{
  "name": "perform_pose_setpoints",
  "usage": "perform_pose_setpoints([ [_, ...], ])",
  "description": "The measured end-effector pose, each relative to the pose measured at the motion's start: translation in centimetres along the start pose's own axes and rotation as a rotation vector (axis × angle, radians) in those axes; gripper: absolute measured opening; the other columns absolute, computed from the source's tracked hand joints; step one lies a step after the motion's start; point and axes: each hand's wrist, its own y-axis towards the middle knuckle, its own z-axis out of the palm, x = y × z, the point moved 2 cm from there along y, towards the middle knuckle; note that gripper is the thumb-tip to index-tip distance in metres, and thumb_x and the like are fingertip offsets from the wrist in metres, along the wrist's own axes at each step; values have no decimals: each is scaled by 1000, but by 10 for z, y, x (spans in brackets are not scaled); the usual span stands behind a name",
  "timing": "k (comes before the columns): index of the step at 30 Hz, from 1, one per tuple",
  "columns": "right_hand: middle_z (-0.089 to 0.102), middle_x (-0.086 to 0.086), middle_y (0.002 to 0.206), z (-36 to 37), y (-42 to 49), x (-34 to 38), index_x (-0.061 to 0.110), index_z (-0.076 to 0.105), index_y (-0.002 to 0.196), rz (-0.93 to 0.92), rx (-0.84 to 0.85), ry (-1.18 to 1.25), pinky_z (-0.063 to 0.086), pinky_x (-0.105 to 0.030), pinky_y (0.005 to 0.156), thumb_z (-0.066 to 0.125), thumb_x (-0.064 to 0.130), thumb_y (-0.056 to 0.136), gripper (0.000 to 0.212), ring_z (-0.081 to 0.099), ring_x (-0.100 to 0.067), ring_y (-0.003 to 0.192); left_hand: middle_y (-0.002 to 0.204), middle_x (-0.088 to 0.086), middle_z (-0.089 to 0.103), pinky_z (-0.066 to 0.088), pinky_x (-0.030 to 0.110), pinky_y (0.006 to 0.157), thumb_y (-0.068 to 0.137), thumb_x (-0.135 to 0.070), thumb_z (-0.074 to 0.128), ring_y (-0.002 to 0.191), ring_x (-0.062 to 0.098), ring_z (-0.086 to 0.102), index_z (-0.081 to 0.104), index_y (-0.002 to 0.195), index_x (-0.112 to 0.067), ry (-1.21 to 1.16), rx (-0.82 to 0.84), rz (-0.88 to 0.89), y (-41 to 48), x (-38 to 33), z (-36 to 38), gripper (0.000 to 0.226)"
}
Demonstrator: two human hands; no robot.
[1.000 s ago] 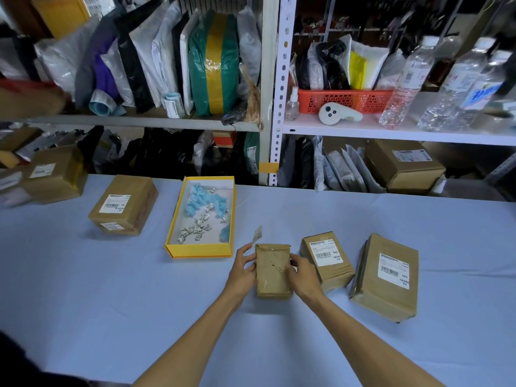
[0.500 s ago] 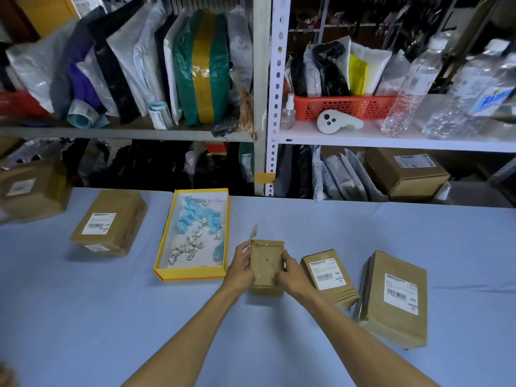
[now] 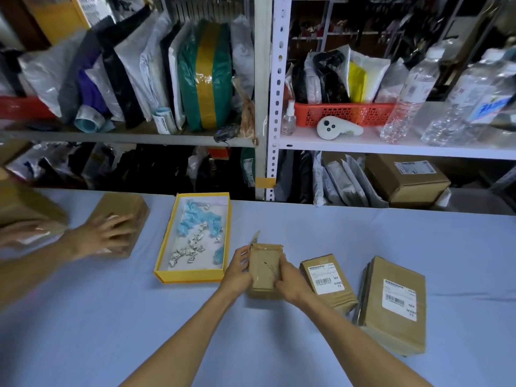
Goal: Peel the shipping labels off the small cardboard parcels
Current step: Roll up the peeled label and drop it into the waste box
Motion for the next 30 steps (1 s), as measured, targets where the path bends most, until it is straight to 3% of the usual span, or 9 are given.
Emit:
perform_pose_setpoints([
  [4, 59, -11, 118, -6, 2, 1, 15, 46, 130, 5, -75, -129, 51, -38, 91, 49, 16, 80, 50, 60, -30, 107, 130, 6, 41, 48, 10, 59, 79, 18, 49, 114, 16, 46, 49, 126, -21, 138, -79, 49, -8, -11, -3, 61],
  [9, 53, -16, 133, -15, -22, 16, 8, 43, 138, -77, -163, -196, 43, -37, 100, 47, 13, 93, 45, 51, -33, 123, 108, 4, 57, 44, 1, 66, 75, 22, 54, 107, 18, 52, 56, 105, -12, 120, -146, 125, -29, -19, 4, 45],
  [14, 57, -11, 130, -8, -48, 18, 9, 44, 138, -146, -166, -63, 44, -33, 94, 57, 15, 89, 50, 54, -28, 119, 90, 5, 63, 49, 9, 61, 78, 8, 67, 79, 6, 60, 58, 101, -5, 4, -155, 92, -56, -13, 14, 28],
  [17, 66, -5, 118, -2, -64, 14, 12, 54, 128, -192, -169, 63, 52, -36, 91, 64, 23, 84, 46, 62, -22, 108, 89, 6, 62, 52, 17, 68, 81, 5, 66, 80, 8, 59, 57, 97, -9, -17, -154, 72, -68, -3, 16, 22],
  [21, 72, 0, 102, 6, -80, 7, 16, 66, 113, -197, -153, 141, 55, -31, 82, 65, 25, 86, 29, 67, -14, 94, 95, 9, 66, 49, 12, 64, 82, 1, 67, 84, 12, 63, 58, 95, -12, -39, -141, 44, -79, 6, 18, 20],
  [24, 70, 0, 84, 10, -90, 5, 10, 69, 99, -197, -165, 124, 48, -21, 64, 58, 12, 90, 15, 63, -13, 78, 96, 8, 69, 49, 18, 71, 80, -6, 72, 90, 15, 64, 62, 94, -13, 31, -174, 56, -88, 12, 20, 18],
  [28, 68, -11, 73, 11, -101, 0, 2, 69, 87, -180, -245, 183, 55, -38, 63, 52, -7, 82, 21, 63, -19, 66, 91, -3, 67, 47, 21, 72, 82, -23, 73, 87, 12, 62, 63, 96, -12, 125, -343, 56, -100, 16, 20, 20],
  [30, 69, -12, 74, 10, -106, -1, 1, 72, 89, -159, -243, 225, 57, -39, 63, 53, -10, 80, 24, 64, -21, 66, 90, -3, 67, 52, 27, 72, 81, -27, 75, 87, 15, 64, 61, 99, -16, 66, -281, -15, -102, 19, 19, 25],
])
